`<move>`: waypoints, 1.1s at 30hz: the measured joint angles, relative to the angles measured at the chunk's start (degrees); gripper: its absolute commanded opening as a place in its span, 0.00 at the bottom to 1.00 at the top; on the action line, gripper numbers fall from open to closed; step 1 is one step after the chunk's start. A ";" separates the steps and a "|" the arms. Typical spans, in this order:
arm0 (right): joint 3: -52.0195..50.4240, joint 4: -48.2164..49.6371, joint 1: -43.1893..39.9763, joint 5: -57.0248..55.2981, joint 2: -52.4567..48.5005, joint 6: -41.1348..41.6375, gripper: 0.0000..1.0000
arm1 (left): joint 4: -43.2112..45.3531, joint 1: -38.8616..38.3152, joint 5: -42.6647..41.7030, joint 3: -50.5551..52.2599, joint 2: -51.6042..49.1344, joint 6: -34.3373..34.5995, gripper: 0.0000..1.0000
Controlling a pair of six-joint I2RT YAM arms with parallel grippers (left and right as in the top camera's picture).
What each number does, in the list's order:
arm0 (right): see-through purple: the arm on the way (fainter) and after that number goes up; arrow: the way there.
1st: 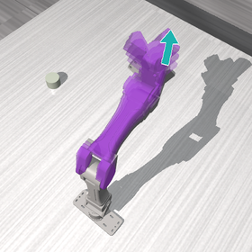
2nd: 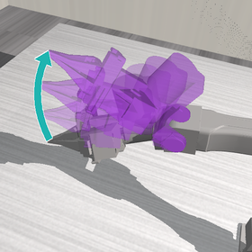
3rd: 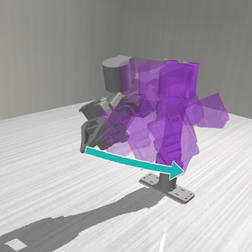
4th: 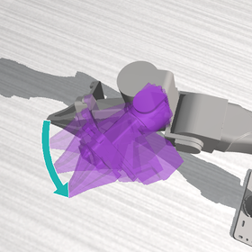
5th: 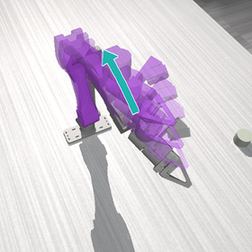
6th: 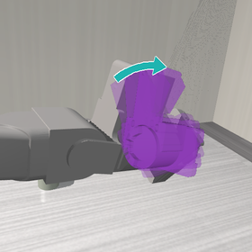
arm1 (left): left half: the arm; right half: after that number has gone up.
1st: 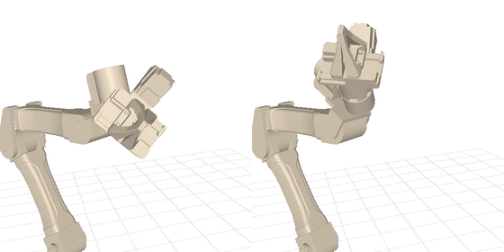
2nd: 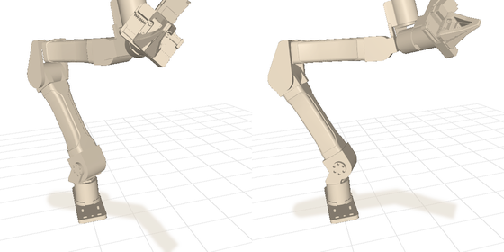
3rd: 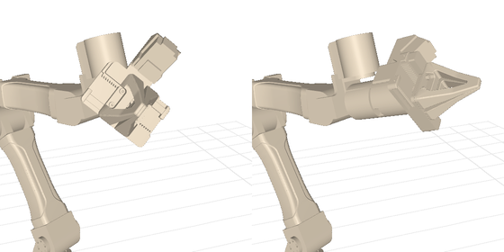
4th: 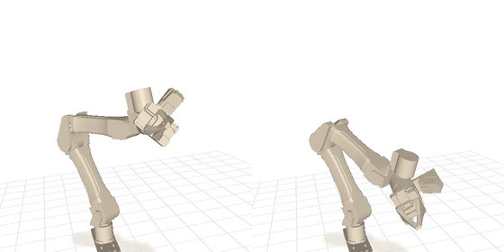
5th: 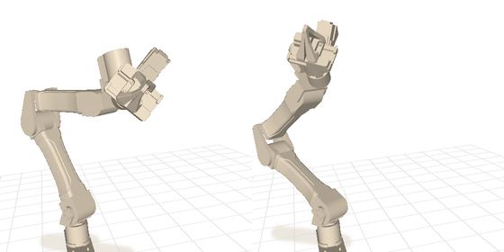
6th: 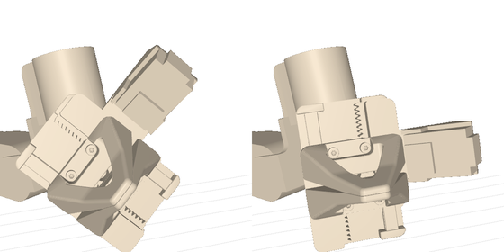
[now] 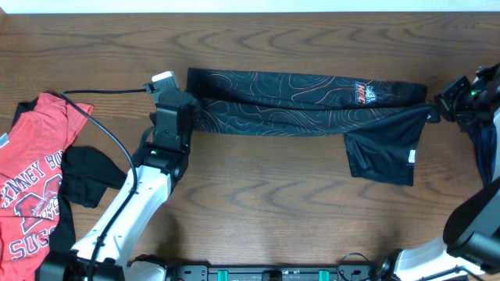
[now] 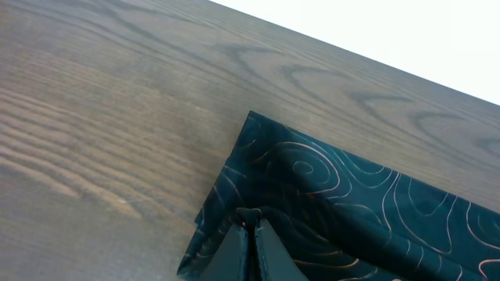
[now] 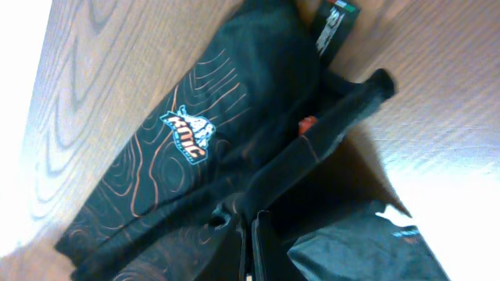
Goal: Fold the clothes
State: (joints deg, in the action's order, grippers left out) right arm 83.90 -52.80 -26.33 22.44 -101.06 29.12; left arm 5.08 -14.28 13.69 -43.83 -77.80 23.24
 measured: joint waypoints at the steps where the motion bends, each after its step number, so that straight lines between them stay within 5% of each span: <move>1: 0.02 0.44 0.00 0.63 -0.72 0.42 0.01 | 0.31 0.00 -0.02 -0.28 -0.39 0.00 0.06; 33: 6.43 0.28 1.81 -7.93 -0.72 -1.84 0.01 | -4.48 0.00 -0.04 -4.96 7.23 -6.64 0.06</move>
State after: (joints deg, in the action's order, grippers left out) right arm 90.32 -52.51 -24.51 14.50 -101.78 27.29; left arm 0.60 -14.28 13.65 -48.80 -70.57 16.60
